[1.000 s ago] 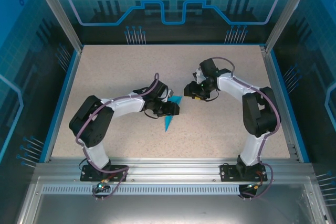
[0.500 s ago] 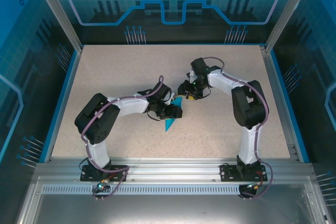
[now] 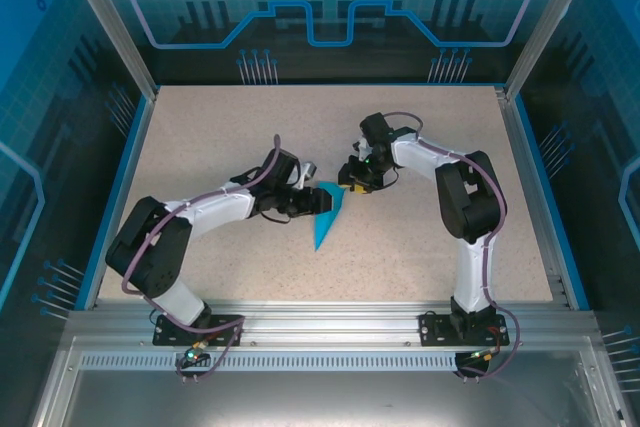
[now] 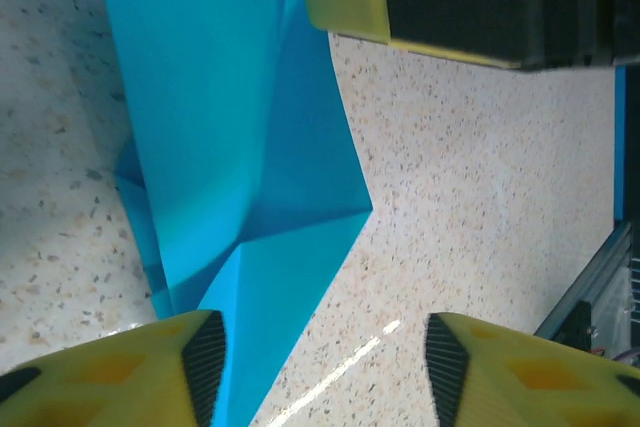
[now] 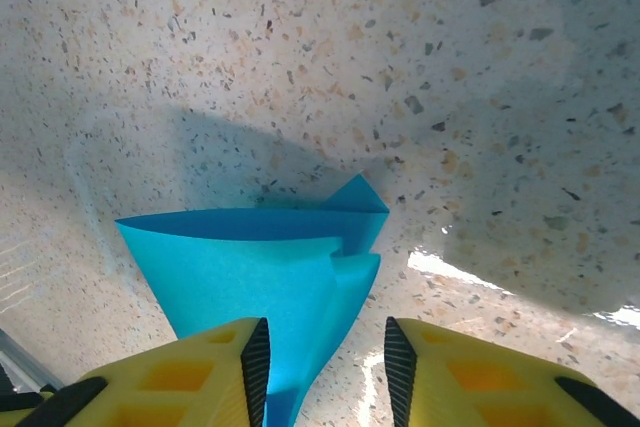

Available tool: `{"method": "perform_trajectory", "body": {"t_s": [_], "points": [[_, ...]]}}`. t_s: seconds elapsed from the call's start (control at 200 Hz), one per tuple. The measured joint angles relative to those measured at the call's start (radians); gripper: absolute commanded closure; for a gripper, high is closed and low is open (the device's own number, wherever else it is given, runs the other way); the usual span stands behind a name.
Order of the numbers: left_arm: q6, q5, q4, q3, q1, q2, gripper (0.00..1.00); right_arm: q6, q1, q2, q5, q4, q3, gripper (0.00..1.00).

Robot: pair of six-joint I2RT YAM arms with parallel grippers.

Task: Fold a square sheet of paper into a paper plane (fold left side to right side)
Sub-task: Fold the wing for the fifth time at the center of the table.

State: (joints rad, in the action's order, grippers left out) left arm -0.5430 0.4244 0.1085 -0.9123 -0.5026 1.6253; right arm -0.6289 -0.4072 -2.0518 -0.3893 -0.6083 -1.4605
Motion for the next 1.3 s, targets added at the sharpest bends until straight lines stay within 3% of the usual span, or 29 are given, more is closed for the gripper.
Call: {"method": "perform_trajectory", "body": {"t_s": [0.245,0.575,1.301], "points": [[-0.051,0.078,-0.096,0.0,0.0,0.105,0.54,-0.001,0.0,0.0,-0.011,0.002,0.008,0.67],[-0.066,0.091,-0.121,-0.002,0.0,0.215,0.58,-0.009,-0.002,-0.033,-0.01,0.001,0.007,0.76],[-0.087,0.098,-0.145,-0.001,-0.003,0.221,0.57,-0.026,-0.013,-0.115,0.039,-0.054,-0.092,0.86]]}}
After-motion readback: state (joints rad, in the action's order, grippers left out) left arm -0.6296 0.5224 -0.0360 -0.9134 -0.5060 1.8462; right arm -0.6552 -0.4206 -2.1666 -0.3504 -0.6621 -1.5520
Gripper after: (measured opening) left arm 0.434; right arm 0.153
